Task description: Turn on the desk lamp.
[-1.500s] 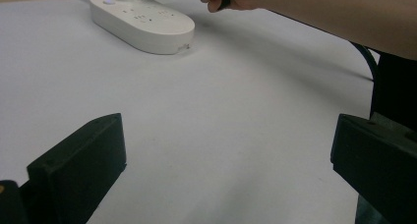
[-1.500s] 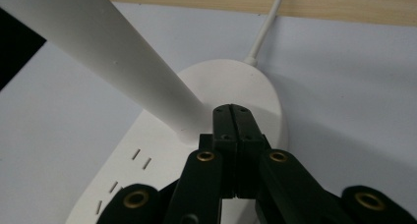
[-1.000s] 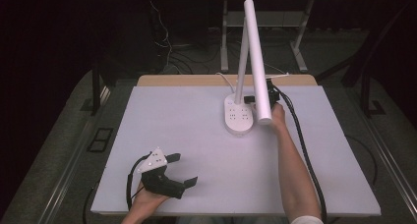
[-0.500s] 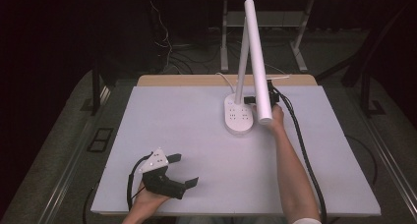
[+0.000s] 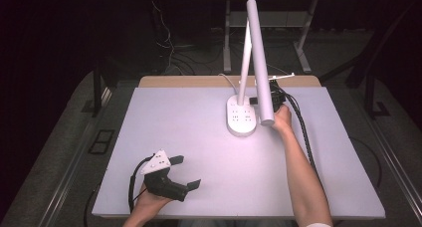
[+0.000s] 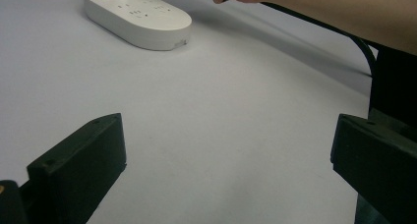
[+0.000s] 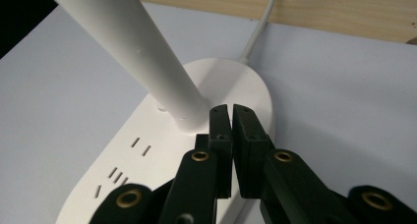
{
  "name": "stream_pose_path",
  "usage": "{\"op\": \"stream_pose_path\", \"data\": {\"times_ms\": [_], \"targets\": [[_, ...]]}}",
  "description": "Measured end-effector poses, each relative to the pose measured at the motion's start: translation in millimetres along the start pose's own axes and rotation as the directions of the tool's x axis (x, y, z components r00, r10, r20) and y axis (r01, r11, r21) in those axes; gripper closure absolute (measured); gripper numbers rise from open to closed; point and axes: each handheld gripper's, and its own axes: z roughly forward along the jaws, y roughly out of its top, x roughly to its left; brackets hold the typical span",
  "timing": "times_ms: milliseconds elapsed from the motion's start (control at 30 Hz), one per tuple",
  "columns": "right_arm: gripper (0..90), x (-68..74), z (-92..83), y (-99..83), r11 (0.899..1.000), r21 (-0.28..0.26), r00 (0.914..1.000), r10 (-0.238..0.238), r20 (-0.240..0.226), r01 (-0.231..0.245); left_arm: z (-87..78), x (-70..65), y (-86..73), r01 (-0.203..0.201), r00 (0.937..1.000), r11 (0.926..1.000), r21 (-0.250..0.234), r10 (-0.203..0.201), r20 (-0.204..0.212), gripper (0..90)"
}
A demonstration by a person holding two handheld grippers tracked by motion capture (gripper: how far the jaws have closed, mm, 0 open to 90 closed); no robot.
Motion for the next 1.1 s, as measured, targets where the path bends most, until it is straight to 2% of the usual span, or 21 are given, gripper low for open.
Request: {"op": "stream_pose_path", "data": {"times_ms": [67,167,333,833,967,1000,1033,1100], "targets": [[86.7,0.9,-2.7,0.9,1.000,-0.001,1.0000,-0.004,-0.002,0.004,0.3,-0.4,-0.1,-0.001,1.0000,1.0000,0.001,0.001,0.000,0.0],[86.8,3.2,-14.3,4.6,0.999,-0.005,0.9991,-0.041,0.010,0.041,0.4,-0.5,0.0,-0.005,1.0000,1.0000,0.004,0.005,0.000,0.0],[86.9,5.5,-30.5,7.5,0.998,0.003,0.9982,-0.058,0.012,0.058,0.7,-0.6,-0.1,-0.005,1.0000,1.0000,0.005,0.005,0.000,0.0],[86.5,10.6,-72.3,1.6,0.991,0.042,0.9913,-0.130,0.022,0.129,1.7,-1.5,-0.3,-0.008,1.0000,0.9999,0.014,0.008,0.001,0.0],[76.5,13.8,-84.2,-4.2,0.991,0.038,0.9907,-0.133,0.032,0.131,2.0,-1.7,-0.2,-0.010,1.0000,0.9999,0.014,0.010,0.002,0.0],[68.1,15.7,-90.4,-7.5,0.991,0.028,0.9911,-0.130,0.031,0.129,2.1,-1.9,-0.1,-0.010,0.9999,0.9999,0.014,0.010,0.002,0.0],[68.1,15.7,-90.4,-7.5,0.991,0.028,0.9911,-0.130,0.031,0.129,2.4,-2.2,-0.1,-0.009,1.0000,0.9999,0.012,0.009,0.002,0.0],[58.3,18.5,-96.6,-10.6,0.992,0.022,0.9912,-0.128,0.036,0.127,2.6,-2.6,-0.1,-0.011,0.9999,0.9998,0.014,0.011,0.003,0.0]]}}
